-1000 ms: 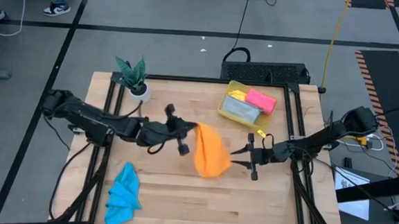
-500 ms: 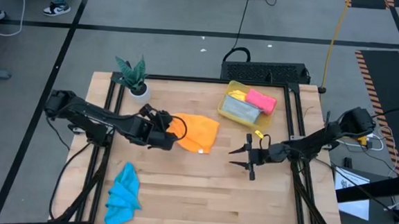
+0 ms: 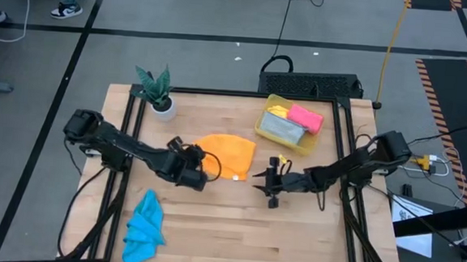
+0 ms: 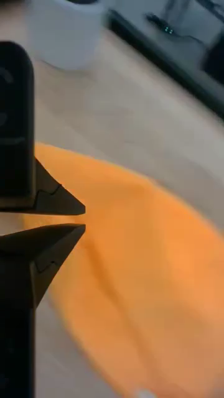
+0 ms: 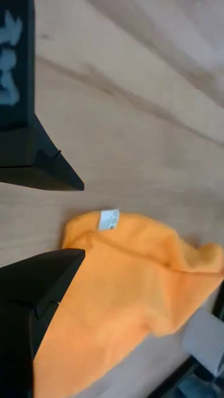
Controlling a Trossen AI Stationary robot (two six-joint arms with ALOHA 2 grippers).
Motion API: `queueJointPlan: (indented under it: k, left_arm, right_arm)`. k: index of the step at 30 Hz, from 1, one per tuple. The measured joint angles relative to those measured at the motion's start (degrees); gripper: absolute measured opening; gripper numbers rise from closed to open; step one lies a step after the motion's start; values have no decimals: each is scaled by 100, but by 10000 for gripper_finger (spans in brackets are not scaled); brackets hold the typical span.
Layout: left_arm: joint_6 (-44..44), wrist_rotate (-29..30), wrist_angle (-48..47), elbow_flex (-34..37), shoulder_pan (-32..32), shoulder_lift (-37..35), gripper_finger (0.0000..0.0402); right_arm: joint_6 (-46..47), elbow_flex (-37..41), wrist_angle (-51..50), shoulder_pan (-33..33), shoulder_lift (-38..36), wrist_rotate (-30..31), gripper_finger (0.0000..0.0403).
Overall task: Fold microfiber towels
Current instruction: Fold the orange kitchen towel
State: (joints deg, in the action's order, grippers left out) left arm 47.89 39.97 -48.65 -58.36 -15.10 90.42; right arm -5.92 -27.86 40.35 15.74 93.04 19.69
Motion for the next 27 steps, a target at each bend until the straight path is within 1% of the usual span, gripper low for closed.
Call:
queueJointPlan:
  k: [2,3,6,8,10,11,13,15,16,17,19,21,23,25,27]
  left_arm:
    - [189,-79,-327,20,-98,131,37]
    - [281,-93,-205,-7,-133,176,37]
    - [453,-155,-304,34,-312,319,37]
    - [211,-83,365,-12,-425,410,37]
    - [-133,-46,814,12,-543,497,37]
    - [-471,5,1159,29,-559,590,37]
    - [-1099,-33,2151,-10,-604,762,37]
    - [-1641,-29,2701,25,-615,953,37]
    - [-1894,-51,3195,13,-610,1072,37]
    - [-2071,-115,3484,-9,-613,1185,37]
    - [-2267,-162,3653,10,-609,1359,37]
    - [-2399,-256,4067,-18,-598,1571,37]
    - [-2405,-261,3874,17,-582,1579,37]
    - [-2373,-253,4166,-34,-538,1683,37]
    - [-2284,-228,3819,-1,-534,1578,37]
  right_arm:
    - [54,-73,3,-31,121,-22,155]
    - [67,-110,1,-40,157,-19,155]
    - [156,-266,91,-160,340,-30,155]
    - [330,-356,31,-296,435,-120,152]
    - [372,-541,94,-457,632,-475,144]
    - [368,-587,86,-530,714,-598,139]
    - [341,-779,64,-649,998,-623,128]
    - [249,-948,95,-765,1238,-621,115]
    - [230,-962,62,-816,1274,-616,108]
    - [222,-1016,35,-873,1350,-609,100]
    - [226,-1093,-68,-950,1437,-618,84]
    - [227,-1073,-422,-975,1390,-620,66]
    - [221,-1120,-554,-980,1410,-630,43]
    - [151,-1063,-804,-945,1292,-649,18]
    - [79,-1058,-875,-881,1270,-590,6]
